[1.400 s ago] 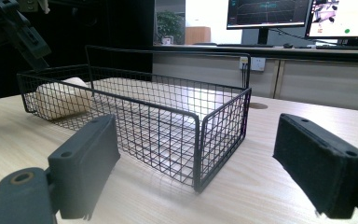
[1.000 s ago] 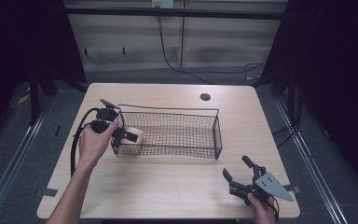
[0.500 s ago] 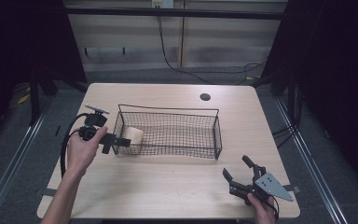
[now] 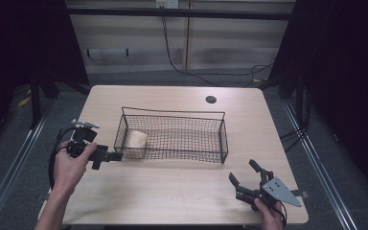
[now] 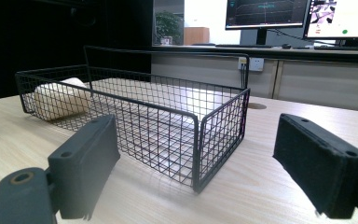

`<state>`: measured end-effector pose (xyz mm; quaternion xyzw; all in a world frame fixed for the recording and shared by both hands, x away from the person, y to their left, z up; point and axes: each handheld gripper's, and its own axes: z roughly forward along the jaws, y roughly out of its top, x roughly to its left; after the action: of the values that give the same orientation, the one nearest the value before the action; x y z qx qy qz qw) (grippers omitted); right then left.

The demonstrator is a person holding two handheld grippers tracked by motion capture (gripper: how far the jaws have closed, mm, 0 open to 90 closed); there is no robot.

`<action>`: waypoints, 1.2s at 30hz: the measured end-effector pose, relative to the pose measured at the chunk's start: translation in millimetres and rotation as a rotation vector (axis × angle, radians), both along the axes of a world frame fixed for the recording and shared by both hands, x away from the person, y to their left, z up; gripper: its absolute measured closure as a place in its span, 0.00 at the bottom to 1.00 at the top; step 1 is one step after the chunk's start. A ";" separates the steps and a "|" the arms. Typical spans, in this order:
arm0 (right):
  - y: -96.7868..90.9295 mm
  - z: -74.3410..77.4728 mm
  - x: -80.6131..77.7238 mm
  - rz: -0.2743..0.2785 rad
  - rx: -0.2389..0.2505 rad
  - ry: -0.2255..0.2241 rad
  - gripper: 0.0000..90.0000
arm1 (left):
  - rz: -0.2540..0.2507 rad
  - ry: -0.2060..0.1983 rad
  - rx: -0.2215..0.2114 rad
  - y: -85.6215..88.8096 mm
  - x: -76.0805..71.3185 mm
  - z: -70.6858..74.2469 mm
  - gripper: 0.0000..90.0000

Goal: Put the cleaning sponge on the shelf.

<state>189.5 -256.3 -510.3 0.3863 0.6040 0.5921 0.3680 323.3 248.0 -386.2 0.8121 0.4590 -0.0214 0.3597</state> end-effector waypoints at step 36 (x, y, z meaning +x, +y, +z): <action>0.0 -0.1 -0.4 -0.009 0.001 -0.004 0.15 | 0.084 -0.002 0.044 33.8 -49.8 -52.1 0.22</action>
<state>189.1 -256.3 -510.4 0.3880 0.6012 0.5916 0.3716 273.5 281.8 -438.3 0.7999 0.4926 0.0048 0.3427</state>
